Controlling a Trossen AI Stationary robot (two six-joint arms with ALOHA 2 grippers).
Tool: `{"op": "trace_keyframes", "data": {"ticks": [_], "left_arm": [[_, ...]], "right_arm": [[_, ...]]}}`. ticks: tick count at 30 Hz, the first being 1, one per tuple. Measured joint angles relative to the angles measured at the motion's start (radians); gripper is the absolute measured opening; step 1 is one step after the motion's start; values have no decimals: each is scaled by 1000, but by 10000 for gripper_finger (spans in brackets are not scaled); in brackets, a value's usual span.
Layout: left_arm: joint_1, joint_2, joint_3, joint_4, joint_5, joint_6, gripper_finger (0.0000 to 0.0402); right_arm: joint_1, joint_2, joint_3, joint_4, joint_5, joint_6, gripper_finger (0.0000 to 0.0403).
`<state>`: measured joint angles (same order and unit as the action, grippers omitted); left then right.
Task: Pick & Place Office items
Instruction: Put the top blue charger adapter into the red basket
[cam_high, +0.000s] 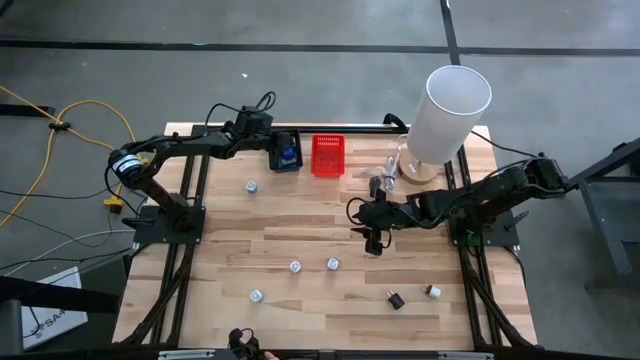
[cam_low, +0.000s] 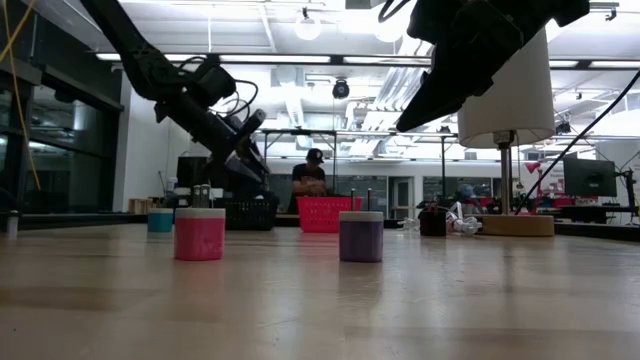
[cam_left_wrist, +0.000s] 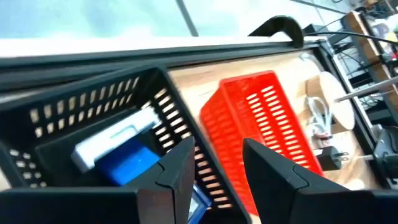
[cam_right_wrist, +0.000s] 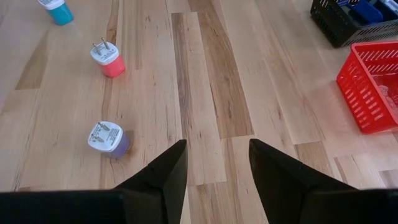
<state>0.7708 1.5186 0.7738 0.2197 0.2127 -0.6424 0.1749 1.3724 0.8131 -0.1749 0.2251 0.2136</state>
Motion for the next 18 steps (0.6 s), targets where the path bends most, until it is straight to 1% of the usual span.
{"op": "trace_keyframes", "data": {"ticks": [6, 13, 18], "left_arm": [[-5, -50, 0, -11, 8, 49, 131], [-39, -76, 0, -14, 98, 55, 131], [-41, -118, 0, -12, 133, 116, 131]], "right_arm": [[0, 0, 0, 0, 0, 0, 159], [0, 0, 0, 0, 0, 0, 159], [0, 0, 0, 0, 0, 0, 159]]}}
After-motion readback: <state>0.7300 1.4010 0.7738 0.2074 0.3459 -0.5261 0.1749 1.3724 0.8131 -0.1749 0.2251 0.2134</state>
